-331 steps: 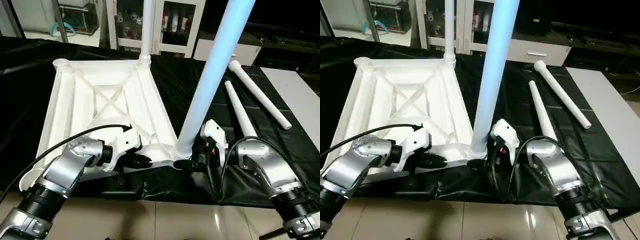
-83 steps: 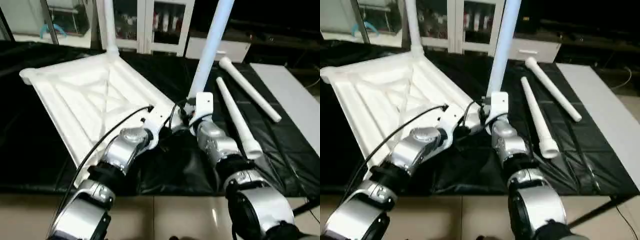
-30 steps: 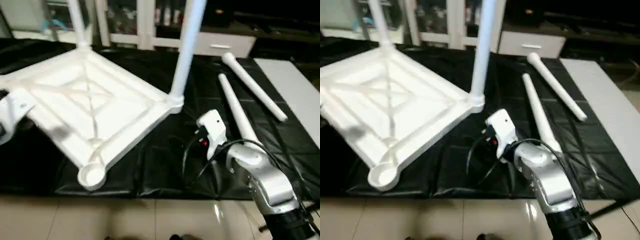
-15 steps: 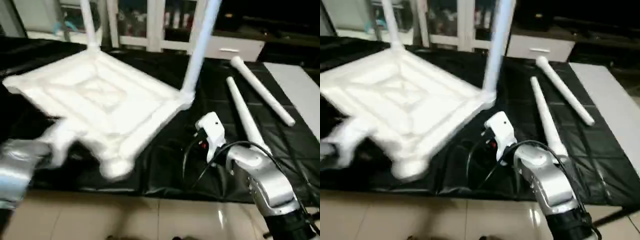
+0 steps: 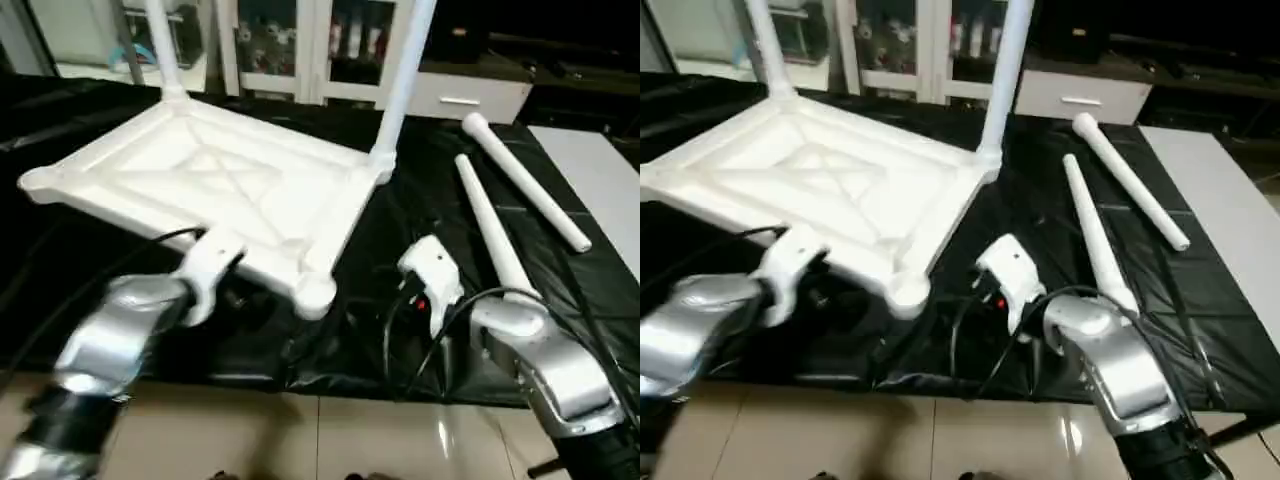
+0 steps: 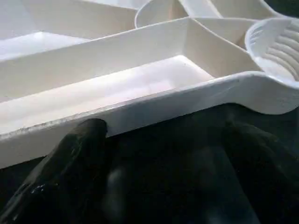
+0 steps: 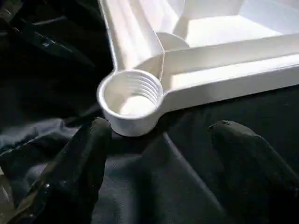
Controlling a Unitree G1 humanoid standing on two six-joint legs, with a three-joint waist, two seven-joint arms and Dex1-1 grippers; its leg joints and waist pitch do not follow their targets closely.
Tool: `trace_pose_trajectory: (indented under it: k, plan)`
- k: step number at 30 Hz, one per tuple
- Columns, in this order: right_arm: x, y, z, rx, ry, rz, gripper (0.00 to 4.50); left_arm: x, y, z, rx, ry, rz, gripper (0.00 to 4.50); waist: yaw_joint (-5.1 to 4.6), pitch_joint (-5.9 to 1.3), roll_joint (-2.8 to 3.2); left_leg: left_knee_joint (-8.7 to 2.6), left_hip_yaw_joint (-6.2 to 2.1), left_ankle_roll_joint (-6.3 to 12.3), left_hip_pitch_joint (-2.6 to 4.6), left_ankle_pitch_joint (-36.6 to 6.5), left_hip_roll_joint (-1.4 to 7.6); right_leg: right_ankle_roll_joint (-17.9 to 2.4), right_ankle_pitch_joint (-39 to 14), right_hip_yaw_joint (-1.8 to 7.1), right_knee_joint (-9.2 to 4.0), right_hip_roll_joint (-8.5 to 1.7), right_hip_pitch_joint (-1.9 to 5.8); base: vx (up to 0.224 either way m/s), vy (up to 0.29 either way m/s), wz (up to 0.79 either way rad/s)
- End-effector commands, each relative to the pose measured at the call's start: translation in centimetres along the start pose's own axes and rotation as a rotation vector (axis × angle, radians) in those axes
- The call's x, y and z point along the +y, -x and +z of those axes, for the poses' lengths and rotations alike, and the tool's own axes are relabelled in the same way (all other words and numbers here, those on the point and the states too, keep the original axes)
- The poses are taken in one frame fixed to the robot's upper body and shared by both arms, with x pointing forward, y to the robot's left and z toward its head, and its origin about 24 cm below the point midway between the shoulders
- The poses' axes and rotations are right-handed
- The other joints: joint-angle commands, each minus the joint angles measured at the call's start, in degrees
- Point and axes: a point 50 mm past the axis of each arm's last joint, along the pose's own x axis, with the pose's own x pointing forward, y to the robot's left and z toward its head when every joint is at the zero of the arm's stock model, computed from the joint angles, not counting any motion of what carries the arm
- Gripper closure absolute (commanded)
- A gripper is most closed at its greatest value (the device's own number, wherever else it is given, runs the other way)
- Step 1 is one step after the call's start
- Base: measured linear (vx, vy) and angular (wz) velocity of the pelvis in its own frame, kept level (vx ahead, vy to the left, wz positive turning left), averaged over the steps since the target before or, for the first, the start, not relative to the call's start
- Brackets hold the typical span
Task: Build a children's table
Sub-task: Rotate table base, then pick table leg
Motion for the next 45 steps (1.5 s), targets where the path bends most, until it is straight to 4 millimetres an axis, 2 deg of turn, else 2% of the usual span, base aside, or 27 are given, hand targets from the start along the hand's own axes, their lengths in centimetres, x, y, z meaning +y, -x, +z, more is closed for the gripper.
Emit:
trace_pose_trajectory:
  k: [1,2,3,5,7,8,10,12,13,14,15,18,19,20,21,22,23,24,25,26,28,29,36,39,41,44,45]
  plan:
    - [-1.8,0.9,0.9,-0.040,-0.008,-0.118,0.80,-1.0,-1.9,2.0,-0.107,0.011,0.005,0.03,-0.38,-3.46,0.54,-4.35,-0.01,1.57,-0.35,-15.24,0.27,-3.00,-29.31,2.20,-6.06,-2.50,3.07,0.000,0.000,0.00]
    - [-1.8,0.9,0.9,-0.040,-0.008,-0.118,0.80,-1.0,-1.9,2.0,-0.107,0.011,0.005,0.03,-0.24,-3.46,0.67,-4.15,0.04,1.63,-0.12,-15.29,0.14,-2.53,-30.25,2.08,-6.36,-2.44,2.80,0.000,0.000,0.00]
    - [-2.5,0.8,1.0,-0.054,-0.032,-0.191,0.80,-1.7,-3.2,2.9,-0.176,0.034,0.001,0.03,-0.10,-3.72,0.46,-3.89,0.18,1.84,0.39,-15.29,0.13,-2.29,-30.49,2.05,-6.62,-2.42,2.45,0.000,0.000,0.00]
    - [-2.8,0.8,1.1,-0.057,-0.034,-0.215,0.80,-1.9,-3.7,3.2,-0.198,0.034,0.002,0.03,-0.09,-3.96,0.49,-4.14,-0.08,1.97,-0.19,-13.91,0.28,-2.57,-28.82,1.88,-6.41,-2.54,2.97,0.000,0.000,0.00]
    - [-3.2,0.7,1.3,-0.072,-0.053,-0.264,0.80,-2.2,-4.8,3.7,-0.230,0.043,0.014,0.03,-0.13,-4.10,0.60,-4.38,-0.32,1.73,-0.67,-12.74,0.59,-3.26,-24.69,1.93,-5.84,-2.66,3.38,0.000,0.000,0.00]
    - [-3.3,0.6,1.4,-0.080,-0.058,-0.283,0.80,-2.2,-5.2,4.0,-0.243,0.046,0.021,0.03,-0.24,-4.07,0.54,-4.29,-0.16,1.89,-0.59,-13.25,0.42,-3.11,-24.58,1.93,-5.96,-2.51,3.17,0.000,0.000,0.00]
    - [-3.9,0.6,1.6,-0.095,-0.089,-0.354,0.80,-2.2,-5.5,4.8,-0.285,0.041,0.060,0.03,-0.31,-4.31,0.83,-4.21,-0.17,1.93,-0.78,-11.99,0.33,-3.93,-21.87,2.11,-5.63,-2.51,3.38,0.000,0.000,0.00]
    - [-4.7,0.9,1.7,-0.103,-0.107,-0.431,0.80,-2.6,-5.0,5.5,-0.338,0.032,0.044,0.03,-0.43,-4.47,0.87,-4.17,-0.16,1.73,-0.94,-9.79,0.55,-6.67,-16.15,2.32,-4.73,-2.56,3.71,0.000,0.000,0.00]
    - [-5.2,1.1,1.7,-0.106,-0.123,-0.477,0.80,-2.8,-4.6,5.9,-0.380,0.024,0.030,0.03,-0.41,-4.50,0.80,-4.07,-0.04,1.69,-0.81,-9.27,0.60,-7.26,-15.01,2.44,-4.60,-2.61,3.66,0.000,0.000,0.00]
    - [-5.3,1.1,1.7,-0.106,-0.125,-0.485,0.80,-2.9,-4.5,5.9,-0.385,0.023,0.028,0.03,-0.43,-4.76,0.89,-3.95,-0.03,1.76,-0.93,-7.11,0.69,-8.86,-11.14,2.59,-3.89,-2.69,3.95,0.051,0.000,0.00]
    - [-5.9,1.4,1.6,-0.104,-0.142,-0.537,0.80,-3.1,-4.1,6.2,-0.417,0.021,0.017,0.03,-0.45,-4.79,1.07,-3.78,0.20,2.18,-0.72,-5.05,0.71,-10.54,-7.09,2.71,-3.52,-2.58,3.87,0.051,0.000,0.00]
    - [-8.7,2.7,0.5,-0.031,-0.239,-0.753,0.48,-4.3,-2.7,6.1,-0.488,0.012,-0.064,0.00,-0.57,-4.77,1.22,-3.68,0.39,2.96,-0.60,-3.04,0.64,-12.73,-3.14,2.74,-2.92,-2.42,4.10,0.000,0.000,0.00]
    - [-9.3,3.0,0.2,-0.014,-0.258,-0.797,0.48,-4.5,-2.4,6.0,-0.492,0.003,-0.089,0.00,-0.77,-4.63,1.05,-3.75,0.54,2.89,-0.72,-3.32,0.57,-13.07,-4.05,2.74,-2.94,-2.36,4.14,0.000,0.000,0.00]
    - [-10.0,3.2,0.0,0.019,-0.270,-0.833,0.45,-4.8,-2.0,5.8,-0.491,-0.022,-0.127,0.00,-0.77,-4.51,1.18,-3.62,0.83,2.80,-0.42,-4.56,0.44,-12.73,-5.41,2.84,-3.17,-2.22,3.90,0.000,0.000,0.00]
    - [-11.0,3.5,-0.2,0.043,-0.282,-0.859,0.35,-5.1,-1.6,5.6,-0.476,-0.059,-0.168,0.00,-0.71,-4.73,1.21,-3.66,0.63,2.58,-0.18,-5.09,0.55,-12.75,-6.27,2.70,-2.81,-2.43,3.92,0.000,0.000,0.00]
    - [-11.8,3.6,-0.4,0.071,-0.297,-0.877,0.21,-5.3,-1.1,5.5,-0.462,-0.095,-0.206,0.00,-0.91,-4.39,1.20,-3.82,0.77,2.58,-0.39,-5.87,0.40,-12.31,-7.55,2.70,-3.23,-2.16,3.84,0.000,0.000,0.00]
    - [-12.7,3.8,-0.4,0.098,-0.301,-0.890,0.07,-5.5,-0.7,5.4,-0.445,-0.126,-0.249,0.00,-1.04,-4.20,0.99,-3.73,0.97,2.09,-0.19,-8.11,0.33,-11.56,-10.30,2.70,-3.59,-2.16,3.67,0.000,0.000,0.00]
    - [-12.7,3.8,-0.4,0.098,-0.301,-0.890,0.06,-5.5,-0.7,5.4,-0.445,-0.126,-0.249,0.00,-1.24,-3.98,1.13,-3.77,0.92,1.53,-0.23,-9.85,0.28,-10.90,-13.24,2.64,-3.81,-2.17,3.61,0.000,0.000,0.00]
    - [-13.9,3.7,-0.4,0.126,-0.323,-0.896,0.03,-5.7,-0.2,5.4,-0.424,-0.152,-0.299,0.00,-1.13,-3.97,1.29,-3.59,0.94,1.04,-0.02,-11.15,0.30,-10.13,-15.42,2.66,-3.90,-2.41,3.42,0.000,0.000,0.00]
    - [-13.9,3.7,-0.4,0.126,-0.323,-0.896,0.03,-5.7,-0.2,5.4,-0.424,-0.152,-0.299,0.00,-1.55,-3.94,1.12,-3.64,0.82,0.85,-0.22,-11.60,0.18,-10.27,-16.28,2.59,-3.78,-2.31,3.53,0.000,0.000,0.00]
    - [-15.0,3.6,-0.5,0.168,-0.355,-0.888,0.03,-6.0,0.3,5.7,-0.406,-0.183,-0.349,0.00,-1.60,-3.75,1.32,-3.56,0.83,0.45,0.12,-14.12,0.18,-9.61,-19.85,2.44,-4.31,-2.39,3.13,0.000,0.000,0.00]
    - [-15.3,3.5,-0.7,0.208,-0.345,-0.881,0.03,-6.1,0.5,5.7,-0.399,-0.198,-0.370,0.00,-1.67,-3.69,1.13,-3.51,0.85,0.60,-0.32,-13.87,-0.01,-9.30,-19.81,2.47,-4.33,-2.28,3.46,0.000,0.000,0.00]
    - [-15.2,2.8,-1.4,0.372,-0.371,-0.717,0.03,-6.6,1.6,6.0,-0.363,-0.259,-0.442,0.00,-1.73,-3.65,0.96,-3.30,0.71,1.30,-0.54,-13.43,0.21,-9.84,-21.69,2.29,-4.23,-2.29,3.32,0.000,0.000,0.00]
    - [-15.0,3.0,-2.4,0.445,-0.411,-0.696,0.03,-6.9,1.9,6.1,-0.355,-0.274,-0.465,0.00,-1.64,-3.71,0.93,-3.31,0.70,1.09,-0.55,-12.43,0.39,-10.98,-19.38,2.38,-3.86,-2.24,3.37,0.000,0.000,0.00]
    - [-15.0,3.1,-2.8,0.474,-0.421,-0.698,0.30,-7.0,2.0,6.0,-0.349,-0.281,-0.469,0.00,-1.65,-3.73,1.04,-3.30,0.70,0.99,-0.48,-12.68,0.45,-11.94,-18.65,2.36,-3.67,-2.31,3.31,0.000,0.000,0.00]
    - [-15.1,3.3,-3.2,0.502,-0.413,-0.697,0.42,-7.0,2.2,6.1,-0.345,-0.284,-0.468,0.00,-1.58,-3.82,1.10,-3.23,0.73,1.02,-0.51,-12.04,0.46,-12.65,-17.21,2.44,-3.45,-2.36,3.36,0.000,0.000,0.00]
    - [-15.1,3.3,-3.2,0.514,-0.411,-0.696,0.65,-7.0,2.2,6.1,-0.343,-0.285,-0.466,0.00,-1.61,-3.72,1.08,-3.25,0.74,1.04,-0.58,-12.36,0.40,-12.58,-17.49,2.39,-3.51,-2.26,3.40,0.000,0.000,0.00]
